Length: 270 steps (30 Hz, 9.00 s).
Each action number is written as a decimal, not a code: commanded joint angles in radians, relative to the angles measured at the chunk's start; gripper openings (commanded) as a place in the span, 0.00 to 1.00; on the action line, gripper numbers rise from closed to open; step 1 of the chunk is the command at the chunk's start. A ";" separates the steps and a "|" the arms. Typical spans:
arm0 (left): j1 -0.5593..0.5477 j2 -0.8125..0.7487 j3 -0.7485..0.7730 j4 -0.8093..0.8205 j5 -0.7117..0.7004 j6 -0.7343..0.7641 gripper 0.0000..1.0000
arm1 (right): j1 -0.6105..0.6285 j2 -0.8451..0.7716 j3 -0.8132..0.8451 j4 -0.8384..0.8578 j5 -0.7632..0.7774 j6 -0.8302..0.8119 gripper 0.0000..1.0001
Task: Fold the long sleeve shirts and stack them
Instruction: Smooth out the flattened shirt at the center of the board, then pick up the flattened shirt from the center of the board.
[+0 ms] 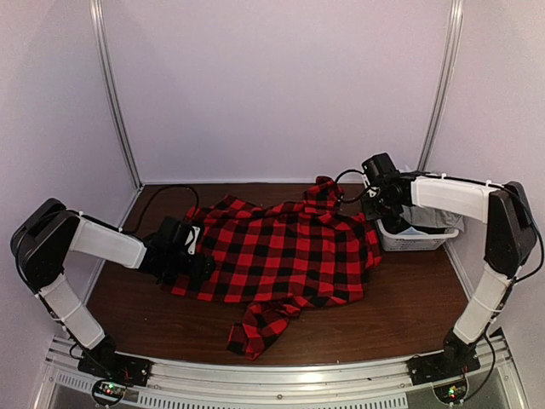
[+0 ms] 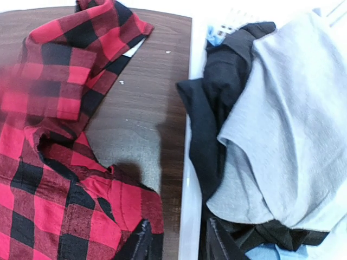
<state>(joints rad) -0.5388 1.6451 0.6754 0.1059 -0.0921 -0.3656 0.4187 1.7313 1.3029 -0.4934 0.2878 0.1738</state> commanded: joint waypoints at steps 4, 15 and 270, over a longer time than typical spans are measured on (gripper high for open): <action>0.001 0.008 -0.030 -0.002 -0.028 -0.008 0.93 | 0.064 -0.066 0.012 0.010 0.008 -0.023 0.44; 0.000 -0.034 -0.088 -0.003 -0.023 -0.064 0.93 | 0.128 0.146 0.041 0.156 -0.282 -0.011 0.40; -0.539 -0.036 0.101 -0.472 -0.013 0.059 0.00 | 0.394 -0.268 -0.167 -0.359 -0.143 0.154 0.00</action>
<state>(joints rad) -1.0962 1.6028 0.7837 -0.3382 -0.1364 -0.2962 0.8192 1.4628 1.1522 -0.8665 0.1459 0.3355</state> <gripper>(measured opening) 0.014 0.015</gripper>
